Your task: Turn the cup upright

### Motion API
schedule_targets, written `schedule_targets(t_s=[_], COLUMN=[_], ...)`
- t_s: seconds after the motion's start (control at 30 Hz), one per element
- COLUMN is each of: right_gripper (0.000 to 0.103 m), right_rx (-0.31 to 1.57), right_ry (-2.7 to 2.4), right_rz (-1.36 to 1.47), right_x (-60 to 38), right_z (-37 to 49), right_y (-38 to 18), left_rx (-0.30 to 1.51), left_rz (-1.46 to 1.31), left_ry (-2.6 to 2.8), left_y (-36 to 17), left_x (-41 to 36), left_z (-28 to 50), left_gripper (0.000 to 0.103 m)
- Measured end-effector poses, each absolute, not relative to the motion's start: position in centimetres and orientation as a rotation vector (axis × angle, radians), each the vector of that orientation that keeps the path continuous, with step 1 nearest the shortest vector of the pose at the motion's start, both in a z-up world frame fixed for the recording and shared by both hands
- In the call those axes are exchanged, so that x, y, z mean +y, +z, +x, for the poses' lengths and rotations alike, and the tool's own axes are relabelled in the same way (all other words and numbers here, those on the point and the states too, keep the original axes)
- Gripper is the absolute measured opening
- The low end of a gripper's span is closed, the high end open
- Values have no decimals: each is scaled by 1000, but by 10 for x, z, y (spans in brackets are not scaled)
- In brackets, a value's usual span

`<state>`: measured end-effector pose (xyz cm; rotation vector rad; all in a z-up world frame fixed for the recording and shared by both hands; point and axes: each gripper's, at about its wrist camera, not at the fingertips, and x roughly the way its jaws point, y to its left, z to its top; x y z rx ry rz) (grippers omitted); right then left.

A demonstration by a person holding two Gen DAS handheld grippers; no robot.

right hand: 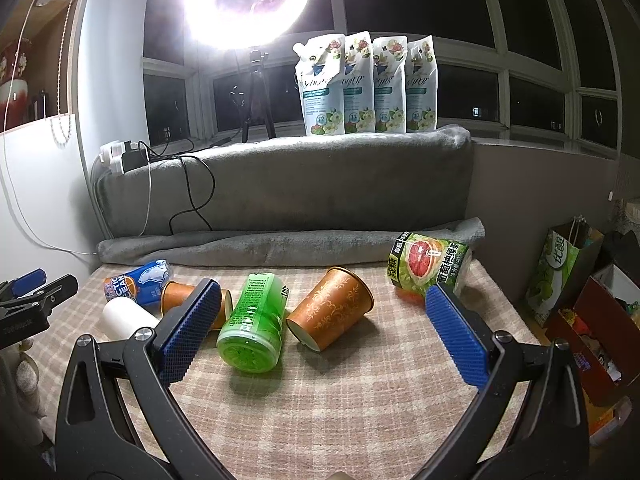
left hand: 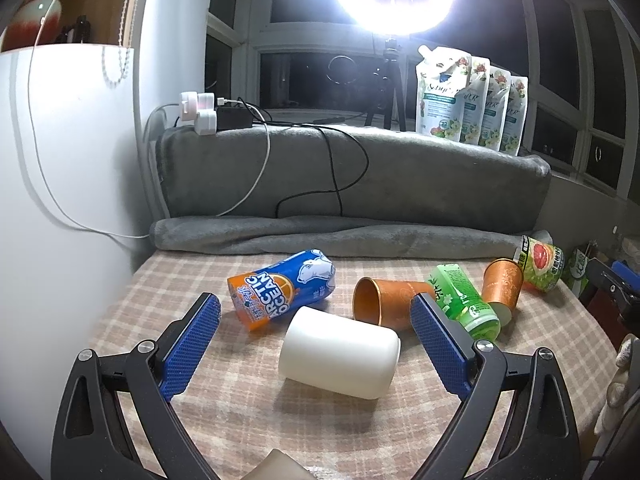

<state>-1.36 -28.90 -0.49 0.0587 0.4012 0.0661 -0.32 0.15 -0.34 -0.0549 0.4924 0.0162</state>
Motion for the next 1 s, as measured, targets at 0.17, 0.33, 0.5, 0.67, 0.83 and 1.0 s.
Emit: schedule_targets(t_s=[0.17,0.33,0.5,0.67,0.83,1.0], right_gripper=[103,103,103,103,103,103], right_rx=[393,393,389,388,388,389], right_ry=[62,61,60,57,55,56], right_rz=[51,50,47,35,27,3], right_x=[-288,-289,-290,-287,-285,-279], right_z=[-13,-13,-14,-16,-13,-10], right_y=[-10,-12,-10,-7,-6,-3], left_rx=[494,496,492,487,488,488], left_rz=[-56,-52,-52,-58,-59,-60], left_ry=[9,9,10,12,11,12], left_y=[-4,-4,-4,-4,-4,-4], left_x=[1,0,0,0,0,0], left_z=[-3,-5,-5,-7,-7,-7], left_gripper=[96,96,96,96,96,96])
